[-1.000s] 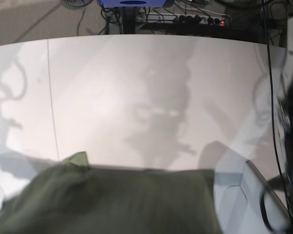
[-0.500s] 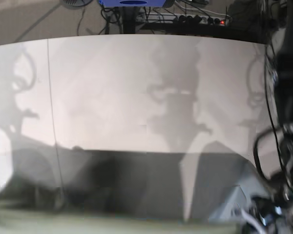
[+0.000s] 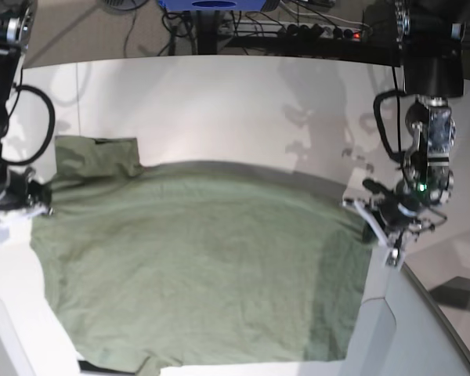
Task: Layout the t-shirt on the table in an organized manner, then fold the t-shirt properly
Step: 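Lower both grippers to lay the shirt flat again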
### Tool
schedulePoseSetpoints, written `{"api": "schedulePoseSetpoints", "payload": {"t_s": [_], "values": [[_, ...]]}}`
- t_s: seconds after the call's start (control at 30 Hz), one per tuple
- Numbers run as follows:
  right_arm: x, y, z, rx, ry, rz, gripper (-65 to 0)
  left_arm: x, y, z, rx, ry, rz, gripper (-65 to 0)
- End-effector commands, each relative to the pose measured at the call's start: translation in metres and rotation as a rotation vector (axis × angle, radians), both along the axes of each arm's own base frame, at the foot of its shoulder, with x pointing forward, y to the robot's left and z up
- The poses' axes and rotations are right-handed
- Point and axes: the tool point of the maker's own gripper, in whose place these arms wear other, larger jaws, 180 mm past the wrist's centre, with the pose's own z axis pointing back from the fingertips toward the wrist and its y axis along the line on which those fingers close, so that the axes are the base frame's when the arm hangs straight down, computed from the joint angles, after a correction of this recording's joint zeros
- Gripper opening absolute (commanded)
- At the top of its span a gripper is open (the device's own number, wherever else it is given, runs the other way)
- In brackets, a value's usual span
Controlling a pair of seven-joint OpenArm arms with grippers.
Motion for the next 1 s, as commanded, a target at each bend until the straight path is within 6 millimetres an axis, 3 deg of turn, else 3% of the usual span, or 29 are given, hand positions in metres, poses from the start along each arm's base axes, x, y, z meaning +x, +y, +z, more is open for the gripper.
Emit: {"api": "schedulePoseSetpoints", "payload": {"t_s": [0.0,0.17,0.3,0.5,0.67,0.97], "values": [[0.008,-0.007,0.012,-0.012,-0.041,-0.009,-65.0,0.008,0.004,0.015,0.008,-0.047,-0.003,-65.0],[-0.014,-0.008,-0.004,-0.015,0.007,-0.009,-65.0,-0.009,0.020,0.003,0.007,-0.017,0.042,-65.0],[-0.027,-0.009,-0.012,-0.017,0.039,-0.004,-65.0,-0.020,0.020,-0.005,0.008,0.002,0.042,-65.0],[-0.049,0.000,-0.008,-0.039,0.047,0.042,-65.0,-0.045,0.021,-0.025,0.009,0.061,0.044,-65.0],[-0.067,-0.007,-0.024,-0.041,0.098,-0.009,-65.0,-0.059,0.013,-0.036,-0.026,-0.002,0.018,-65.0],[-0.081,-0.007,-0.034,-0.038,0.134,-0.015,-65.0,-0.086,0.021,-0.063,-0.032,0.070,0.046,-65.0]]}}
